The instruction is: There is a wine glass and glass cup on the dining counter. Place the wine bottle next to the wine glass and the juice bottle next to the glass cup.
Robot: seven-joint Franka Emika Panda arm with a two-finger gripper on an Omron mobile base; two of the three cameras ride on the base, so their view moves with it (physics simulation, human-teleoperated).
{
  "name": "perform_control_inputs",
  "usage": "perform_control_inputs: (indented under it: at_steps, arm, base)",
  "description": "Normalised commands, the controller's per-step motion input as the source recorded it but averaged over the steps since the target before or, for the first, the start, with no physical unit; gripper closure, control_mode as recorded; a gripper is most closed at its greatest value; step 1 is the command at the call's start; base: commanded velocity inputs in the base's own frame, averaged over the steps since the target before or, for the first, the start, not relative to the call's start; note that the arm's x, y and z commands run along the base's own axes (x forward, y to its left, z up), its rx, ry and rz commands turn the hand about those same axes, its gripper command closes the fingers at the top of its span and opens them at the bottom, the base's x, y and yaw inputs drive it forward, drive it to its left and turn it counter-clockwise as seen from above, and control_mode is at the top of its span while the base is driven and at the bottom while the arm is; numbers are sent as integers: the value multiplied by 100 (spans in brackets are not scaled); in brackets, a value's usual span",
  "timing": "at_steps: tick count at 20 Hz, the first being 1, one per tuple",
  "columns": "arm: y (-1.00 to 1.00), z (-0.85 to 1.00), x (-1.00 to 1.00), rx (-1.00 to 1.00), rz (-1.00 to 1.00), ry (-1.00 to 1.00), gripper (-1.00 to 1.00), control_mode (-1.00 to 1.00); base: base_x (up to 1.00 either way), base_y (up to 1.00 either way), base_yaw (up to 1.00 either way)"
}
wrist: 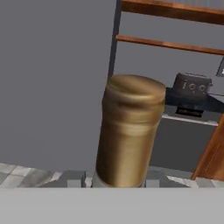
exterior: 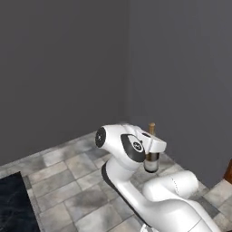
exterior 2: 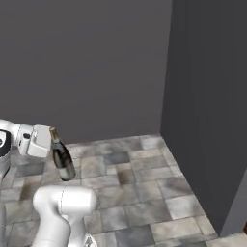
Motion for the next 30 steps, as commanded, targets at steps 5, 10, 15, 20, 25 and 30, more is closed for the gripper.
perform_control_inputs:
  at_steps: [5, 10, 15, 20, 25, 30]
  arm:
    - [0, 0, 0, 0, 0, 0, 100, 100]
    - [0, 0, 0, 0, 0, 0, 100, 100]
    - [0, 0, 0, 0, 0, 0, 100, 100]
    - [0, 0, 0, 0, 0, 0, 100, 100]
    - [0, 0, 0, 0, 0, 0, 100, 100]
    - [0, 0, 0, 0, 0, 0, 100, 100]
  base:
    - [86, 0, 29]
    - [87, 0, 27]
    - [86, 0, 28]
    - [82, 1, 32]
    - [71, 0, 44]
    - [57, 0, 59]
